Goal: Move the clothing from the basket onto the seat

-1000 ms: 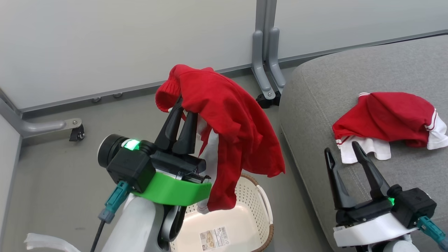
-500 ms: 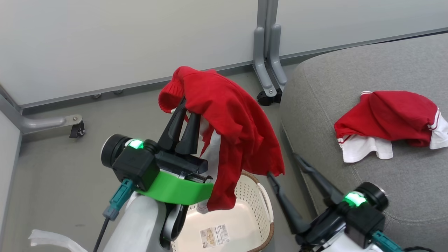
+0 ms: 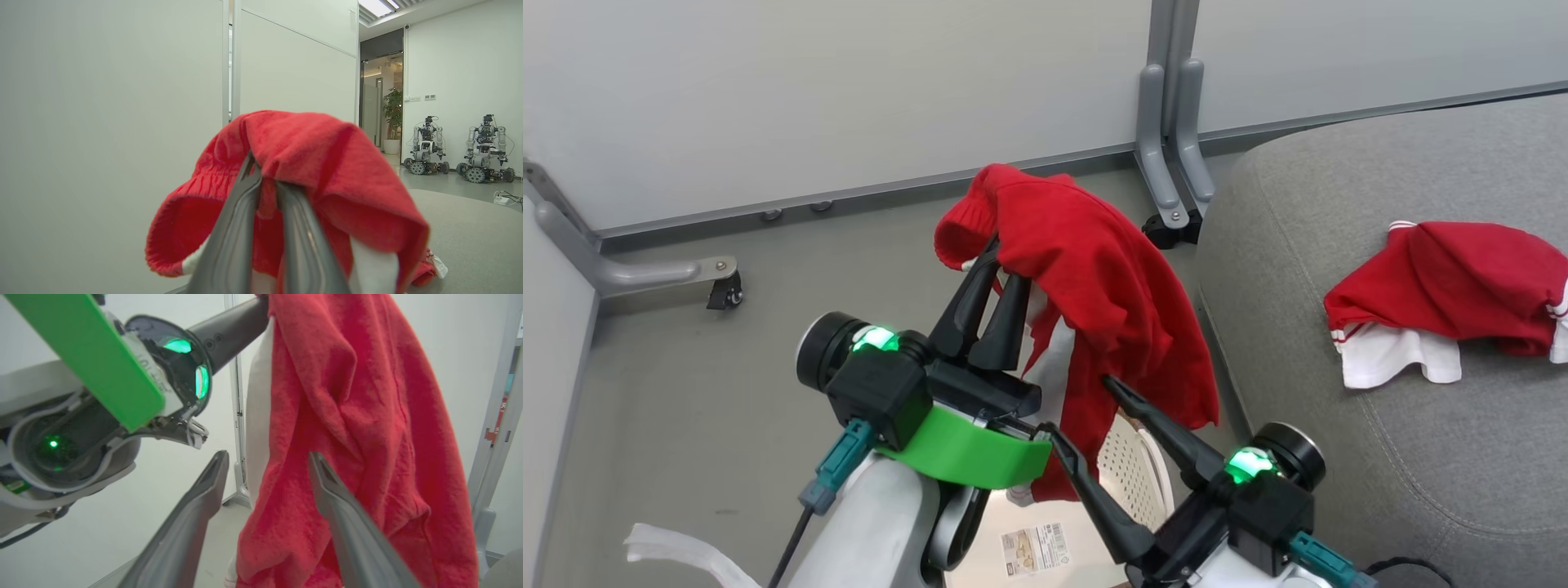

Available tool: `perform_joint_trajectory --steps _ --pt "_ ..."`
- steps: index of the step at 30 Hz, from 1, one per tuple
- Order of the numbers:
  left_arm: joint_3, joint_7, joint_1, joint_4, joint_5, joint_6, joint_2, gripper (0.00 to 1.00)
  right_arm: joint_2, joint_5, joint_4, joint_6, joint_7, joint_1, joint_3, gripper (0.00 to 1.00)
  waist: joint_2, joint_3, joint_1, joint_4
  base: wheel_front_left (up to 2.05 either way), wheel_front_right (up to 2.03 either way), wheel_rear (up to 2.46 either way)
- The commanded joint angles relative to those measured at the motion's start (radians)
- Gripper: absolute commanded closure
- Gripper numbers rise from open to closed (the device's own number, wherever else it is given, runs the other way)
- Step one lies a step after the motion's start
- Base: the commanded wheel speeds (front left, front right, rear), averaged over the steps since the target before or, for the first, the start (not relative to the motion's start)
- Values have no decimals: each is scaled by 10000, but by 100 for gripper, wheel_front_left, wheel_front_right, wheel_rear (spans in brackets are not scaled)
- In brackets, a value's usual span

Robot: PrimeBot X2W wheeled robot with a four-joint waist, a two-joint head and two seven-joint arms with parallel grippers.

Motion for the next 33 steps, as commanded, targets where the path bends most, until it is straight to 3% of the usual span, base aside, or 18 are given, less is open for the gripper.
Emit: perform_joint_trajectory --steps 1,14,33 --pt "-67 -1 -170 28 -53 16 28 100 72 -67 121 -3 -26 -134 7 0 -1 -27 0 86 0 0 0" --pt "-550 -1 -140 63 -209 4 28 100 745 -542 1358 -3 -27 -193 -866 0 -1 -110 0 446 0 0 0" --pt "-1229 -1 -39 139 -299 -26 28 100 921 -701 2483 -3 -26 -1096 -1033 0 -1 -99 0 734 0 0 0"
